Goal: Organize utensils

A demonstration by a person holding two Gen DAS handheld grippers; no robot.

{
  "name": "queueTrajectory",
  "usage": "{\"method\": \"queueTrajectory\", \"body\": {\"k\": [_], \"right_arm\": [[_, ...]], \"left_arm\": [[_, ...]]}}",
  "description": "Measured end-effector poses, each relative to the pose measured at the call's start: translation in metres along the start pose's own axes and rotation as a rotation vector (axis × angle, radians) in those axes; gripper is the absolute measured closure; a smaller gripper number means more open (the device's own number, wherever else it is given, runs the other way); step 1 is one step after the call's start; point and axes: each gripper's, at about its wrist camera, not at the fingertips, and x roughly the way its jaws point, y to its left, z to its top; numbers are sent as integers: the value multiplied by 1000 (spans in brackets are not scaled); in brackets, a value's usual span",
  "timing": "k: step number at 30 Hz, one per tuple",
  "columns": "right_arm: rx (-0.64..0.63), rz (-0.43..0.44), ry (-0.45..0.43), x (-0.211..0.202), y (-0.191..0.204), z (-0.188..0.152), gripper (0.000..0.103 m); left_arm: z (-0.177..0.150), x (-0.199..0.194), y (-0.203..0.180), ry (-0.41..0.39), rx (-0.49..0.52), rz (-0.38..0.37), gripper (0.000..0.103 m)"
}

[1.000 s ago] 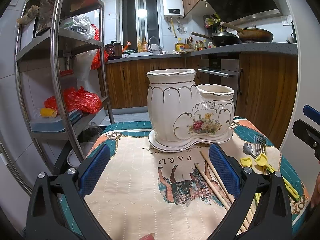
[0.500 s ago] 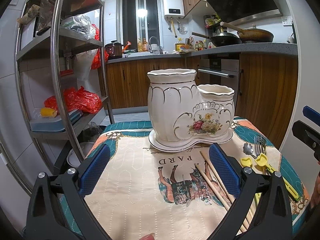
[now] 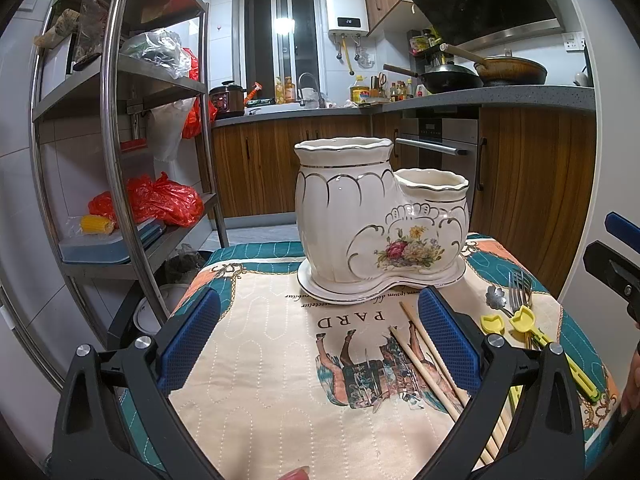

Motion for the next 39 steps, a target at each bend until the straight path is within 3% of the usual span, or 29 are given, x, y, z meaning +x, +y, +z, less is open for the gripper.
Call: {"method": "queueTrajectory", "body": {"k": [28, 34, 39], "right_arm": [[11, -1, 5, -1, -1, -2, 5], [41, -48, 47, 5, -15, -8, 5], [78, -29, 103, -1, -27, -10, 5]], "left_arm": [[-2, 1, -3, 19, 6, -19, 5], [0, 2, 0, 56, -18, -65, 5], [-3, 5, -5, 100, 12, -75, 5]]}}
